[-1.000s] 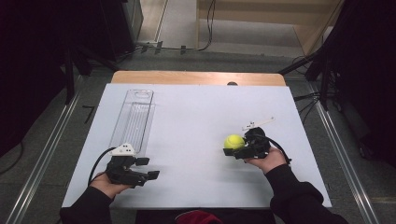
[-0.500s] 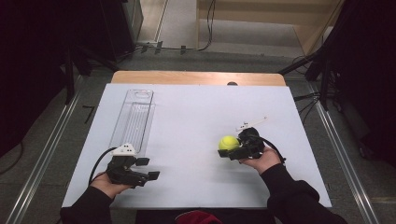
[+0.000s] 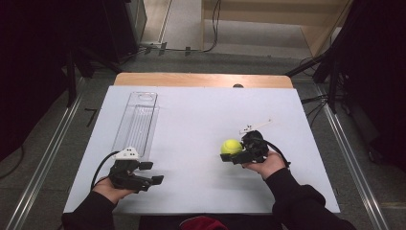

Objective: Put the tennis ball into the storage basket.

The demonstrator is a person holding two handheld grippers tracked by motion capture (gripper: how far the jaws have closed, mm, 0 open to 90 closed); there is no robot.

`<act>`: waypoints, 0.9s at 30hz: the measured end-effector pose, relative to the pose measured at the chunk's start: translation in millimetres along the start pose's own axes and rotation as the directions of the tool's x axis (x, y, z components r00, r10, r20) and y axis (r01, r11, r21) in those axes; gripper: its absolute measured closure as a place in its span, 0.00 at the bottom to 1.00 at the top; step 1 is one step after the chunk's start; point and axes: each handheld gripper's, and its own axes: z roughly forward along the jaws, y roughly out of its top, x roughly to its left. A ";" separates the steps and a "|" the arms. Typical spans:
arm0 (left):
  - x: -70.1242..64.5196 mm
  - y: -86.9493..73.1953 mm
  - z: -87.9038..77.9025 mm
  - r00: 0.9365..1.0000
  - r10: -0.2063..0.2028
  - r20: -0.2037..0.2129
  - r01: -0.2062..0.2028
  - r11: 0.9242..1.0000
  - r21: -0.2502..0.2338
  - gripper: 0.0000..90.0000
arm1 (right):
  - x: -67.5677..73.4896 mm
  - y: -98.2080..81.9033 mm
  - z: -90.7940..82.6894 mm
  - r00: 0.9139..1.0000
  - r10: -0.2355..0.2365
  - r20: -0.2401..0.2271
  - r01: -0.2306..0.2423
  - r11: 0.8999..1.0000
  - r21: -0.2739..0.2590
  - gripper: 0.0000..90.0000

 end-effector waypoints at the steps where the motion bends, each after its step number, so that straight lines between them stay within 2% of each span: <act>1: 0.0 0.0 0.2 1.000 -0.002 0.001 0.002 1.000 0.000 0.30 | 1.5 0.8 0.8 1.000 0.003 0.001 -0.003 1.000 0.005 0.26; 22: -0.8 0.1 -1.3 1.000 0.019 -0.001 -0.019 1.000 -0.007 0.30 | 13.2 14.4 15.2 1.000 -0.015 -0.019 0.016 1.000 0.016 0.26; 27: -1.1 0.0 -1.2 1.000 0.025 -0.002 -0.025 1.000 -0.007 0.30 | 16.6 19.3 16.6 0.999 -0.027 -0.020 0.027 1.000 0.004 0.26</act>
